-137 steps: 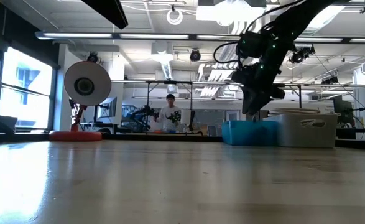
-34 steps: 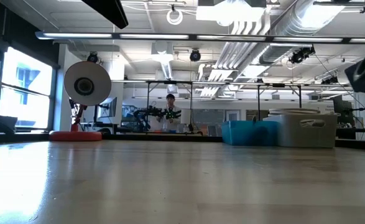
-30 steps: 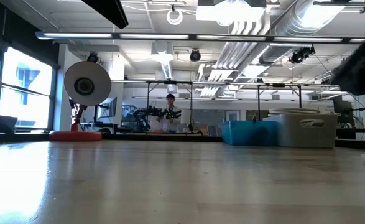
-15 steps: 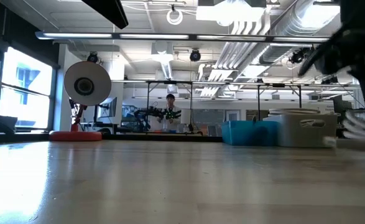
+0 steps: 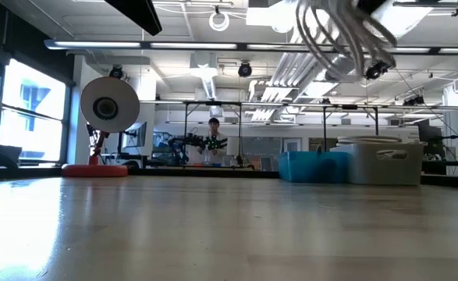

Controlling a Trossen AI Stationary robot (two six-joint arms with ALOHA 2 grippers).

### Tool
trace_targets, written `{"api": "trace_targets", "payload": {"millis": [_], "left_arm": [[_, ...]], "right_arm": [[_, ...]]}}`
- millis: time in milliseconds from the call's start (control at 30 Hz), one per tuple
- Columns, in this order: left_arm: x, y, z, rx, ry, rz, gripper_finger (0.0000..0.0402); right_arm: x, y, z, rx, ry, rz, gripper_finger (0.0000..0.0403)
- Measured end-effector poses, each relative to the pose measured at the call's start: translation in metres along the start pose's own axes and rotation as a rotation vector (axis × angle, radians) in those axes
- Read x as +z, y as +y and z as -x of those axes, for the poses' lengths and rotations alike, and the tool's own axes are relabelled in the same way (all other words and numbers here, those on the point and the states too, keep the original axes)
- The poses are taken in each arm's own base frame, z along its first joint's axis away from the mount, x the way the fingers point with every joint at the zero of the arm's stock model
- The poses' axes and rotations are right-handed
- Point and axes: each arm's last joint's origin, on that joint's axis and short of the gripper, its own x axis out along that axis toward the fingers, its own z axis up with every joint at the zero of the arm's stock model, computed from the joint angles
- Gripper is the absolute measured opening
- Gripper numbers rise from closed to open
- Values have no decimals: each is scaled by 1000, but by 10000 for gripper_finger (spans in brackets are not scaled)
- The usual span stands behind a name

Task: Pick & Place USB Port
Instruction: Put the white HDMI cable into the gray bin

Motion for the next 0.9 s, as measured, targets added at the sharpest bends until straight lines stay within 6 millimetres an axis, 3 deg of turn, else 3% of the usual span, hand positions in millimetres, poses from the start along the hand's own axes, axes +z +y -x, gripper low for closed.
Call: {"api": "trace_targets", "payload": {"millis": [200, 433, 667, 900], "left_arm": [[1, -1, 0, -5, -11, 13, 85], [4, -2, 0, -15, -29, 35, 85], [4, -2, 0, -18, -28, 35, 85], [4, -2, 0, -19, -28, 35, 85]], "right_arm": [[14, -67, 2, -96, -104, -202, 3], [4, -126, -28, -236, 19, -371, 3], [-25, -146, -74, -336, 257, -405, 3], [-50, -145, -126, -282, 366, -374, 3]]}}
